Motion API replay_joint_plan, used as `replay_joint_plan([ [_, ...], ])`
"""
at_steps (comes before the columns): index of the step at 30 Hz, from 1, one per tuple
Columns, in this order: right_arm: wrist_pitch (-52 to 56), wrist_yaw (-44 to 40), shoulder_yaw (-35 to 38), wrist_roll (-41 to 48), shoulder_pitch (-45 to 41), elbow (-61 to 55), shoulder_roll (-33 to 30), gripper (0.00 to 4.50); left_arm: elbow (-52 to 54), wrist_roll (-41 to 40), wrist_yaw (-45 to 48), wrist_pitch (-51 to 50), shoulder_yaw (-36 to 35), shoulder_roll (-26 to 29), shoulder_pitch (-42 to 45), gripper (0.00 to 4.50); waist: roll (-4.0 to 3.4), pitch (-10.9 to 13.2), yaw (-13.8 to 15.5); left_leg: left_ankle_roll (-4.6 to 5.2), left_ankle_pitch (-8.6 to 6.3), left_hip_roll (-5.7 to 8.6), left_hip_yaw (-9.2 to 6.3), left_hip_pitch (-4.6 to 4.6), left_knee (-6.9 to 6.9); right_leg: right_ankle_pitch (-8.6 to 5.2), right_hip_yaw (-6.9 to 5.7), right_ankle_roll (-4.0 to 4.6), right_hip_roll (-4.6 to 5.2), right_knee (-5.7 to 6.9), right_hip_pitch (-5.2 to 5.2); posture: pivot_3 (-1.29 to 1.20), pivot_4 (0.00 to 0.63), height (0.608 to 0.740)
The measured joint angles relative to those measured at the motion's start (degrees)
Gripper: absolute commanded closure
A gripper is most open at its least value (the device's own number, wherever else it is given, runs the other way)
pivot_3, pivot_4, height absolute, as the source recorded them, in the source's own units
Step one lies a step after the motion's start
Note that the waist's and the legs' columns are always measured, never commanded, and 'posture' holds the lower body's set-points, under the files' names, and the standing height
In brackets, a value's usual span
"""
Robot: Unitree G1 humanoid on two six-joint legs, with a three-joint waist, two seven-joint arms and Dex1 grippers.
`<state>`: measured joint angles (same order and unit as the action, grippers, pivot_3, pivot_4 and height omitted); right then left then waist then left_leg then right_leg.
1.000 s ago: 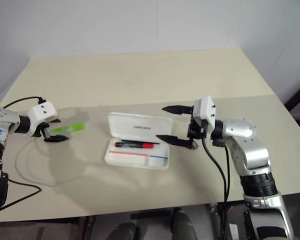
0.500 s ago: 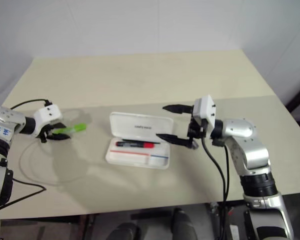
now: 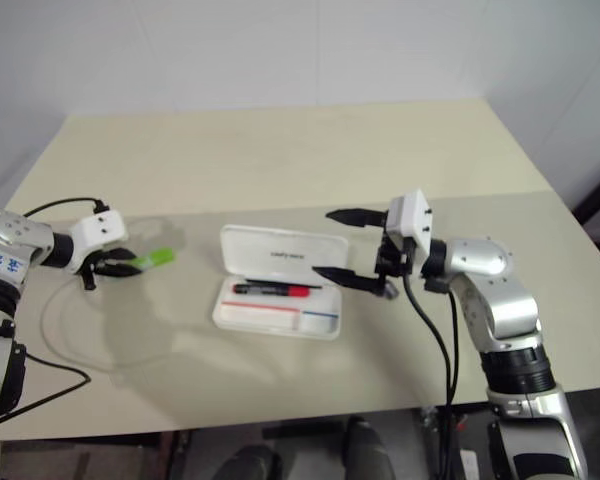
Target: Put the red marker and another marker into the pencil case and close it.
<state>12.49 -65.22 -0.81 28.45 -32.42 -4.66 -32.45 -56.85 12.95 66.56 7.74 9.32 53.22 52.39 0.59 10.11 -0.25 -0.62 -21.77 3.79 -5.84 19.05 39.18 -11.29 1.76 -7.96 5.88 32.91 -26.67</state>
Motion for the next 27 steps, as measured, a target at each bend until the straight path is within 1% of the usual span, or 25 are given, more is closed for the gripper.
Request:
replay_joint_plan([
  [3,0.03,0.04,0.02,-0.04,0.04,-0.01,-0.04,0.00,4.98,-2.10,1.70,-0.31,-1.60,0.96,-3.81,3.41,0.00,0.00,-0.03,0.13,-0.09,0.05,0.14,0.00,0.00,0.00,-0.23,0.00,0.18,-0.01,-0.07,0.00,0.150,0.740],
  [6,0.05,0.04,0.00,-0.04,0.03,0.00,-0.03,0.00,10.20,-3.95,3.05,-1.48,-2.78,1.54,-7.16,3.41,0.00,0.00,-0.02,0.28,-0.17,0.21,0.18,0.05,0.03,0.00,-1.25,0.01,0.69,-0.02,-0.11,0.00,0.150,0.740],
  [7,0.06,0.02,0.01,-0.03,0.03,0.00,-0.03,0.00,12.27,-4.82,3.62,-1.92,-3.43,1.76,-8.54,3.41,0.00,0.00,-0.02,0.34,-0.20,0.23,0.18,0.05,0.05,0.00,-1.40,0.01,0.78,-0.03,-0.11,0.00,0.150,0.740],
  [12,0.10,0.04,-0.03,-0.02,0.05,-0.01,0.01,0.00,21.20,-8.93,4.57,-3.38,-6.34,1.99,-14.12,3.41,0.00,0.00,0.02,0.42,-0.28,0.26,0.16,0.12,0.09,0.00,-1.56,0.01,0.84,-0.11,-0.13,0.00,0.150,0.740],
  [20,0.37,0.11,0.04,0.09,1.45,-1.06,-0.06,0.00,33.50,-15.64,-0.19,-4.64,-12.81,1.45,-19.95,3.41,0.00,0.00,0.03,0.39,-0.29,0.22,0.16,0.11,0.11,0.00,-1.59,0.02,0.84,-0.14,-0.13,0.00,0.150,0.740],
  [23,0.62,0.11,0.17,0.23,1.83,-1.78,-0.39,0.00,37.13,-18.22,0.30,-6.47,-13.35,1.37,-23.25,3.41,0.00,0.01,-0.18,0.38,-0.29,0.17,0.16,0.08,0.11,0.00,-1.57,0.02,0.82,-0.14,-0.13,0.00,0.150,0.740],
  [27,1.23,-0.03,1.10,0.75,2.15,-1.96,-1.19,0.00,42.51,-21.66,3.25,-9.82,-13.37,1.57,-26.58,3.41,0.00,0.01,-0.05,0.37,-0.29,0.14,0.17,0.08,0.12,0.02,-1.58,0.04,0.80,-0.14,-0.13,0.00,0.150,0.740],
])
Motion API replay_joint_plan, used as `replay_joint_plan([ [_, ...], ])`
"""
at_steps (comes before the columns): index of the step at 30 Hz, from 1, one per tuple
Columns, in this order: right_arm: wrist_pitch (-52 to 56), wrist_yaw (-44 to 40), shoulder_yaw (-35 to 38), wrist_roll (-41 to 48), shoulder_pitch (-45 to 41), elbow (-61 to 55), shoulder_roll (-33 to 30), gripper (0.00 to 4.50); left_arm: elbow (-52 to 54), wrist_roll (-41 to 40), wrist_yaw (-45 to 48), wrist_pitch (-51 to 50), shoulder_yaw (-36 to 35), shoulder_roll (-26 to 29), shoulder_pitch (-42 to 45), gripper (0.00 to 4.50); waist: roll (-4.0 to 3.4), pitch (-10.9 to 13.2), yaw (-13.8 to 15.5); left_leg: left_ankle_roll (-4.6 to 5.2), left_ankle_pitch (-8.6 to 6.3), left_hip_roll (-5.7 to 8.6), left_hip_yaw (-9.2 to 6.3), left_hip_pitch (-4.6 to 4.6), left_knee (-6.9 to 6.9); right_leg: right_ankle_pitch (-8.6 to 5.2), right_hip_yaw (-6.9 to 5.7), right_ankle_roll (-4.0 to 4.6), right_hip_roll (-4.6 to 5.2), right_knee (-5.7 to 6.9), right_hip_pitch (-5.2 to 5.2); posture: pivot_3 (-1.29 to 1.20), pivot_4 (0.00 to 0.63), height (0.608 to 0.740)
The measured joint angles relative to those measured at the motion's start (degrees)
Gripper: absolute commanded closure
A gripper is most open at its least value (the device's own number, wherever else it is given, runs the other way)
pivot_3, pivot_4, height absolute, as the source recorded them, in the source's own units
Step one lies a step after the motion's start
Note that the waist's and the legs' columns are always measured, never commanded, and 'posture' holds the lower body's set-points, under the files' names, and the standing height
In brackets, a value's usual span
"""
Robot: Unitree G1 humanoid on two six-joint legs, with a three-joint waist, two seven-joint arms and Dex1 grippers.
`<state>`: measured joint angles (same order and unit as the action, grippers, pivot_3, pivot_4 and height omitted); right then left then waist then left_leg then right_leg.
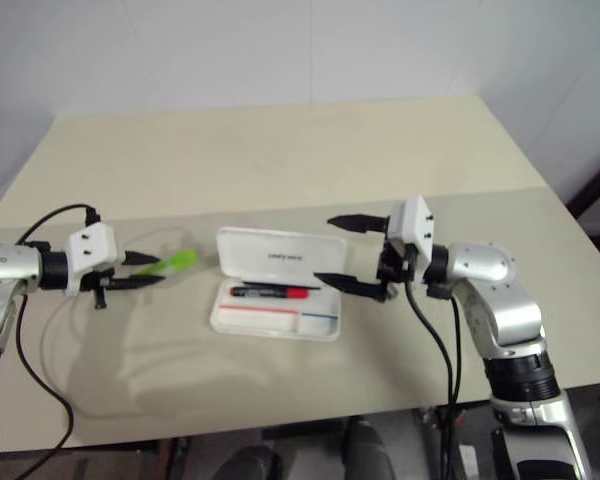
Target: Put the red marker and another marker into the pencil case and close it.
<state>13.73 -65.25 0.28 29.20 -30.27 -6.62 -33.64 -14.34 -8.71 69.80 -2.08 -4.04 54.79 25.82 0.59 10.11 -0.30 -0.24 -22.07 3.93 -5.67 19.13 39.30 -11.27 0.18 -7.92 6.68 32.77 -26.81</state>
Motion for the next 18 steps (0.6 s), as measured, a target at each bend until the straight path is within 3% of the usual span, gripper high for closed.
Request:
replay_joint_plan([
  [18,1.40,-5.66,2.45,2.40,4.82,-3.31,-8.95,0.00,15.15,-5.69,5.30,-16.14,2.12,1.60,1.24,3.41,0.01,0.00,0.12,0.01,-0.01,-0.01,0.10,-0.01,0.01,0.03,0.00,0.04,-0.02,-0.04,0.03,0.00,0.150,0.740],
])
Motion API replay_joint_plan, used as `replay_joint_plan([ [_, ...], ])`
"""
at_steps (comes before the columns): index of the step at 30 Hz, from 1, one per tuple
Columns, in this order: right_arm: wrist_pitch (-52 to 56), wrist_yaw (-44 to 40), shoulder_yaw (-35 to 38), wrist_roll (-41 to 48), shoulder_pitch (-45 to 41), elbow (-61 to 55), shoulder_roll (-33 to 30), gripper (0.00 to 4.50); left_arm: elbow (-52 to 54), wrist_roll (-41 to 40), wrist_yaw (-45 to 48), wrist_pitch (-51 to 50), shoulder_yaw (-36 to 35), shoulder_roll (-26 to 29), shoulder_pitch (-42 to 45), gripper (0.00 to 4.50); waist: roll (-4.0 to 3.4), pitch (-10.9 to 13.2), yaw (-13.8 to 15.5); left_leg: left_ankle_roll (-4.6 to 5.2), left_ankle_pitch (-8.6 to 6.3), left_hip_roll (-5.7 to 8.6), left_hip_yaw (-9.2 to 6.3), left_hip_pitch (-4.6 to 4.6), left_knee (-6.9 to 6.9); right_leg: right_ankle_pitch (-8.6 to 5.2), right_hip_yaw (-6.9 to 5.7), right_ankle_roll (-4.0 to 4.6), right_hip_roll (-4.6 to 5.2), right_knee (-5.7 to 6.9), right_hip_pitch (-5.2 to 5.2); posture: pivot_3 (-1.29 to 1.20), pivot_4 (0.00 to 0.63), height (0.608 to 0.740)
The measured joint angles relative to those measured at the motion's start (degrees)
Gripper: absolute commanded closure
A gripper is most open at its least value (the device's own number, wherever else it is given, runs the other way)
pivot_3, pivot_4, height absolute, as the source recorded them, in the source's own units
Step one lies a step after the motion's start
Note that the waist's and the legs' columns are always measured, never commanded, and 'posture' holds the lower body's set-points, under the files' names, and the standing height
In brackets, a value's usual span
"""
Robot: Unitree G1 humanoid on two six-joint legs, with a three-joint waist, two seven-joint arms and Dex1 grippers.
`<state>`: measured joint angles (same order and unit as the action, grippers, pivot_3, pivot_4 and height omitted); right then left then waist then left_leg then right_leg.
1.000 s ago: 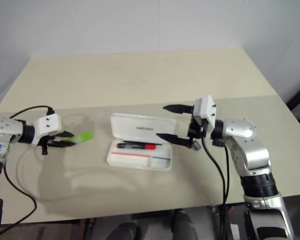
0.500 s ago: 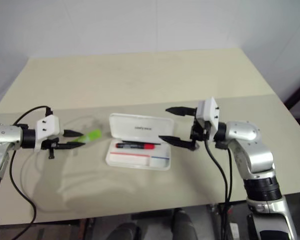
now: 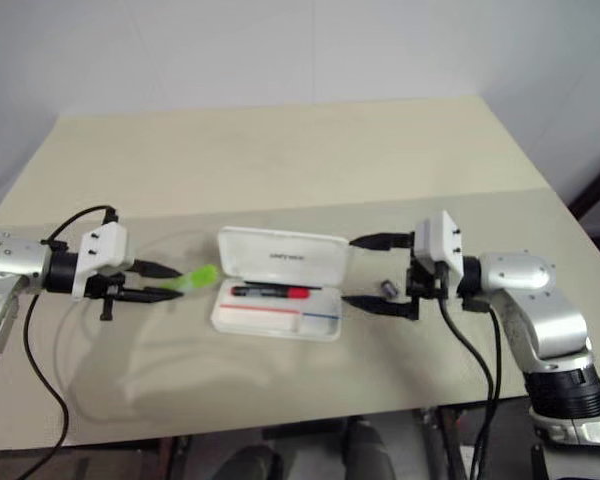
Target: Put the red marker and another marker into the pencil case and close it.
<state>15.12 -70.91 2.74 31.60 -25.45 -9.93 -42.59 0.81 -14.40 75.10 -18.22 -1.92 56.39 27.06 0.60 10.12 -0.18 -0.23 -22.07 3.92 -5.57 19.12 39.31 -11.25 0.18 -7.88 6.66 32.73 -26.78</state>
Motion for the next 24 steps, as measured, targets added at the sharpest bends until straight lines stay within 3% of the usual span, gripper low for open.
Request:
replay_joint_plan([
  [13,1.31,2.37,0.03,0.38,0.93,-1.81,0.36,0.00,9.95,-1.09,-3.93,-10.99,7.91,-5.79,3.98,3.41,0.01,0.00,0.17,0.00,0.00,0.00,-0.01,0.03,0.02,0.01,0.00,0.00,0.00,-0.03,0.01,0.00,0.150,0.740],
  [24,3.06,4.86,0.46,1.62,3.49,-5.31,0.54,0.00,7.44,2.32,-5.60,-7.08,14.35,-9.74,5.93,3.41,0.01,0.00,0.24,0.00,0.00,0.01,-0.01,0.04,0.05,0.04,0.01,0.01,0.00,-0.08,0.03,0.00,0.150,0.740],
])
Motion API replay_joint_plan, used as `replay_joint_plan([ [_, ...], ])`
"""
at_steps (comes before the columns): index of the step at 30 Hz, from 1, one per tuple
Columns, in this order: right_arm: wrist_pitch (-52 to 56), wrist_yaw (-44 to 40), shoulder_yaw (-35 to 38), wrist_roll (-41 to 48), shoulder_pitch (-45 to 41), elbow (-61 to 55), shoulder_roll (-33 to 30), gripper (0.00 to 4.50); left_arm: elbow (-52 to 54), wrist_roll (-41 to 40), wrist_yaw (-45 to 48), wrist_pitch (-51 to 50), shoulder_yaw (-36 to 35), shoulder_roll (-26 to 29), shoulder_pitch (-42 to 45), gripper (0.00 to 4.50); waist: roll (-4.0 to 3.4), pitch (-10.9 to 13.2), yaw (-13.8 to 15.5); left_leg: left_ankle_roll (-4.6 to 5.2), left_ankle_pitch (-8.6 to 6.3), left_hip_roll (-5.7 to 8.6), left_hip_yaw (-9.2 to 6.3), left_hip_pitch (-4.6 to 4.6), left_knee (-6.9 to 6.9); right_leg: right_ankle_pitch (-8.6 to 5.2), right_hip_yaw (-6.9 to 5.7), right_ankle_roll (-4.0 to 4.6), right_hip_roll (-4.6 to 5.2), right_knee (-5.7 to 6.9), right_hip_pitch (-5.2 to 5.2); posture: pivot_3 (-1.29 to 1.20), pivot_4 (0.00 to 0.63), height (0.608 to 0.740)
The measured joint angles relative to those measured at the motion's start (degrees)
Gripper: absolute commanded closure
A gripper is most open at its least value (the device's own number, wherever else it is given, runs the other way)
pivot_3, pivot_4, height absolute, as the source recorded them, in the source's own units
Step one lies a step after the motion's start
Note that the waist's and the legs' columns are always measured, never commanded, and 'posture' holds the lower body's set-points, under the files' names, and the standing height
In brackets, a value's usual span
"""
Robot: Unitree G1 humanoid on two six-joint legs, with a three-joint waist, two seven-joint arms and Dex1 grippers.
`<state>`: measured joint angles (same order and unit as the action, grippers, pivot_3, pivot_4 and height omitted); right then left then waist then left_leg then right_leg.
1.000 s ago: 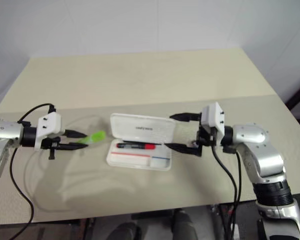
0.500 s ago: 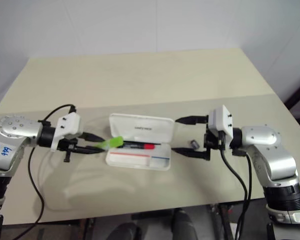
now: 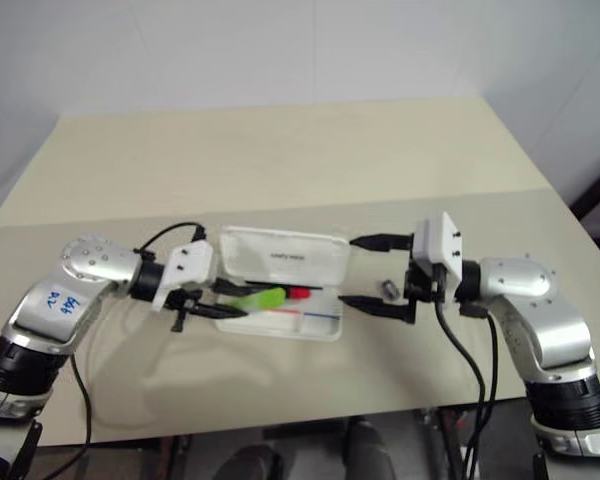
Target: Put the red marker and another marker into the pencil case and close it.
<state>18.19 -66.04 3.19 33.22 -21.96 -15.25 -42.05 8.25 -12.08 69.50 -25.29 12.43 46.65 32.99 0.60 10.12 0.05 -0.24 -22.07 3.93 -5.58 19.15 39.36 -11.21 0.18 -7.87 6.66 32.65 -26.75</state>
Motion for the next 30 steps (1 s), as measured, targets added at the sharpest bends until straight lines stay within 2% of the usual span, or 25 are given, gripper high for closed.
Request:
replay_joint_plan([
  [14,3.15,2.39,2.07,1.49,2.28,-3.84,-0.51,0.00,-2.46,1.82,0.21,2.29,1.80,-2.81,1.32,3.41,0.00,0.00,0.07,0.01,0.00,0.01,0.00,0.01,0.24,0.13,0.00,-0.02,-0.01,-0.03,0.14,0.00,0.150,0.740],
  [24,3.01,3.17,2.09,1.39,2.34,-3.83,-0.20,0.00,-2.91,2.43,2.06,2.74,1.80,-1.80,1.53,0.07,0.00,0.00,0.05,0.01,0.00,0.00,0.00,0.01,0.38,0.25,0.00,0.01,-0.02,-0.04,0.19,0.00,0.150,0.740],
  [30,2.63,3.20,1.75,0.95,2.12,-3.64,0.59,0.00,-4.22,2.48,1.86,3.25,1.69,-1.76,2.04,0.03,0.00,0.00,0.05,0.01,0.00,0.00,-0.01,0.02,0.38,0.25,0.00,0.01,-0.02,-0.05,0.19,0.00,0.150,0.740],
])
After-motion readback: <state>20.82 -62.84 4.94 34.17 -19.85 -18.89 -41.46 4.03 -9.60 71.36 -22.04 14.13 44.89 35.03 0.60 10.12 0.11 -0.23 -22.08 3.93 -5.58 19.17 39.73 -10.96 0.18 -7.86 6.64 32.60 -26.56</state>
